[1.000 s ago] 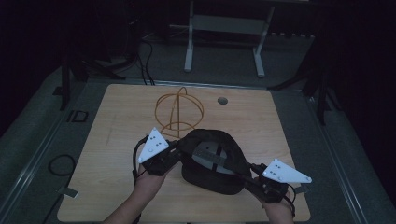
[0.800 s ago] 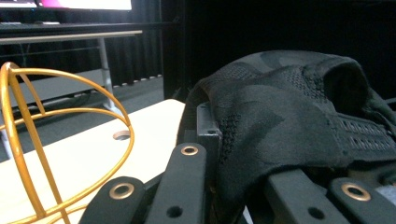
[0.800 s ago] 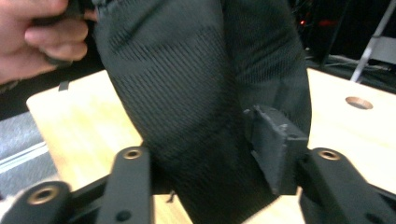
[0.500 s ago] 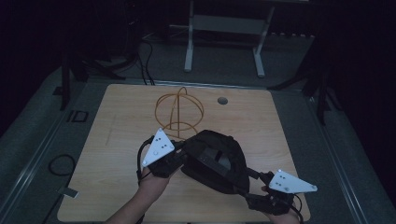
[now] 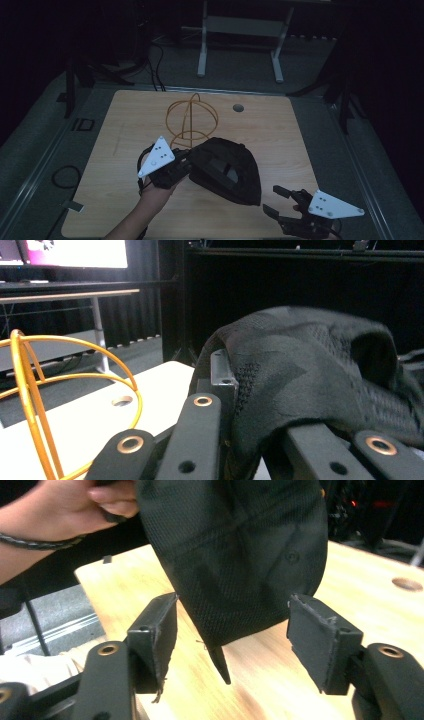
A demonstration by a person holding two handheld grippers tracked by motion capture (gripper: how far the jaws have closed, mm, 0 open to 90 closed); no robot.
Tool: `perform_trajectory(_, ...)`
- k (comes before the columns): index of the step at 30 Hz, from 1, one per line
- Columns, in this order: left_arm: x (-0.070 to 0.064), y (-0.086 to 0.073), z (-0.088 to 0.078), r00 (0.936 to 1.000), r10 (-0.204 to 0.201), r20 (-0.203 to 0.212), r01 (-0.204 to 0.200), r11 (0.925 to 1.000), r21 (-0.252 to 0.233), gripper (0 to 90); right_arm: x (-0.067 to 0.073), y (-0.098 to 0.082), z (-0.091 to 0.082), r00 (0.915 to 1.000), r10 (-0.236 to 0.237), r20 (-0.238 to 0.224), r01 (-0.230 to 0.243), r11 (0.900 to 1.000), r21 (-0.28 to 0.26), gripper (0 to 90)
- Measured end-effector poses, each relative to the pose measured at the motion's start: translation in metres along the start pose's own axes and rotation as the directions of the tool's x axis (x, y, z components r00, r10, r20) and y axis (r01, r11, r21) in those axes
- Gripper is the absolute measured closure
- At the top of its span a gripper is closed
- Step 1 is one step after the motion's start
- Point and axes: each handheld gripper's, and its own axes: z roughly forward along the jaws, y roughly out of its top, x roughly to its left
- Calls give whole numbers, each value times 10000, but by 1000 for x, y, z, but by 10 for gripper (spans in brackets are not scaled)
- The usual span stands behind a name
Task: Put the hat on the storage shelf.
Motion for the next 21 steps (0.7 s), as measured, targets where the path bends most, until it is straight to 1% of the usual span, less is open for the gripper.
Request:
perform_trajectory(1,1,0,-1,10000,50,7,-50,10000,0,881,0,0,0,10000,0,0,0,10000,0,370)
perform_trajectory(2,1,-1,-2,10000,46,87,-46,10000,23,881,0,2,-4,9999,-13,-143,11,9999,-121,369)
perform_trajectory(3,2,-1,-2,9996,10,282,-11,10000,23,881,-1,4,-9,9993,1,-385,-16,9993,-372,370)
perform_trajectory(4,2,-2,-3,9990,107,435,-107,9999,0,881,-1,6,-13,9992,-32,-409,7,9982,-608,370)
perform_trajectory(5,2,-1,-4,9975,219,669,-223,9997,52,881,-1,9,-17,9996,-139,-242,123,9977,-669,371)
perform_trajectory(6,2,-2,-5,9944,291,1015,-294,9996,8,880,-2,14,-20,9992,-389,88,394,9971,-645,387)
perform_trajectory(7,2,-2,-6,9901,489,1314,-494,9988,10,880,-2,14,-20,9992,-389,88,394,9971,-645,387)
perform_trajectory(8,3,-2,-7,9829,665,1718,-667,9978,-51,880,-3,20,-20,9983,-561,171,571,9964,-627,389)
perform_trajectory(9,4,-2,-9,9743,842,2089,-809,9964,-243,880,-3,20,-20,9983,-561,171,571,9964,-627,389)
perform_trajectory(10,6,-1,-10,9658,842,2452,-807,9964,-243,880,-3,23,-20,9975,-684,203,695,9957,-606,389)
perform_trajectory(12,8,-1,-11,9545,891,2846,-804,9959,-424,880,-2,30,-16,9953,-965,80,968,9938,-552,390)
perform_trajectory(13,10,-1,-11,9493,824,3035,-728,9964,-429,880,-2,30,-16,9953,-965,80,968,9938,-552,390)
perform_trajectory(14,12,-1,-11,9460,716,3161,-597,9971,-470,880,-1,32,-14,9948,-1018,-16,1016,9934,-531,390)
perform_trajectory(16,15,-1,-10,9299,509,3643,-330,9979,-552,880,2,36,-10,9934,-1121,-247,1106,9924,-546,390)
perform_trajectory(17,16,-1,-9,9235,419,3813,-200,9979,-614,880,3,37,-8,9927,-1152,-359,1132,9922,-528,390)
perform_trajectory(18,18,-1,-8,9093,310,4150,-37,9978,-665,880,5,38,-6,9913,-1213,-504,1186,9915,-540,390)
perform_trajectory(19,19,-2,-7,9035,316,4275,0,9973,-736,880,7,39,-4,9895,-1291,-642,1258,9906,-537,390)
perform_trajectory(20,21,-2,-6,8940,263,4473,81,9972,-749,880,9,40,-1,9878,-1357,-759,1321,9899,-517,391)
perform_trajectory(21,22,-2,-6,8797,212,4750,176,9969,-770,880,11,41,1,9854,-1462,-876,1427,9888,-447,391)
